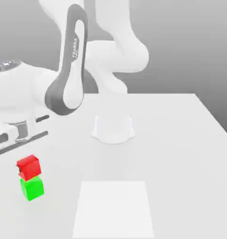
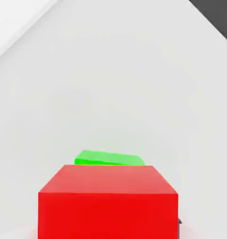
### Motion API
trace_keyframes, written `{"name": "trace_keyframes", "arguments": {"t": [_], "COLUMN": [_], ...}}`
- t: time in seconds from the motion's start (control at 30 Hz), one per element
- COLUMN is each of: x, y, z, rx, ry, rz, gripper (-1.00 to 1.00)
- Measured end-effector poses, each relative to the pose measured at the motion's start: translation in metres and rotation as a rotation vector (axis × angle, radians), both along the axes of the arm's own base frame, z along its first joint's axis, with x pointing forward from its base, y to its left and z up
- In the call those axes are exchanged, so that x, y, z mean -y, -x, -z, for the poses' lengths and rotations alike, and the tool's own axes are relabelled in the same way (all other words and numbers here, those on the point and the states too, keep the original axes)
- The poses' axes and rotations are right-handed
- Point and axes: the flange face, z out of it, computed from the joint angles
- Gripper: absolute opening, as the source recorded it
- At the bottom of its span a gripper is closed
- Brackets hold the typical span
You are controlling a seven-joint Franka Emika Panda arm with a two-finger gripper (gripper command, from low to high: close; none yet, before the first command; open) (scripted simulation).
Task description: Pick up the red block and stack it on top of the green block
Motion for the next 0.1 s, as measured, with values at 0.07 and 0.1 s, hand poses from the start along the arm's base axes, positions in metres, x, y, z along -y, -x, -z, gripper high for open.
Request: {"name": "trace_keyframes", "arguments": {"t": [0.07, 0.1], "x": [-0.0002, -0.0002], "y": [0.0011, 0.0011], "z": [0.0056, 0.0056], "rx": [-0.002, -0.002], "ry": [0.000, 0.000], "rz": [0.001, 0.001], "gripper": [1.00, 1.00]}}
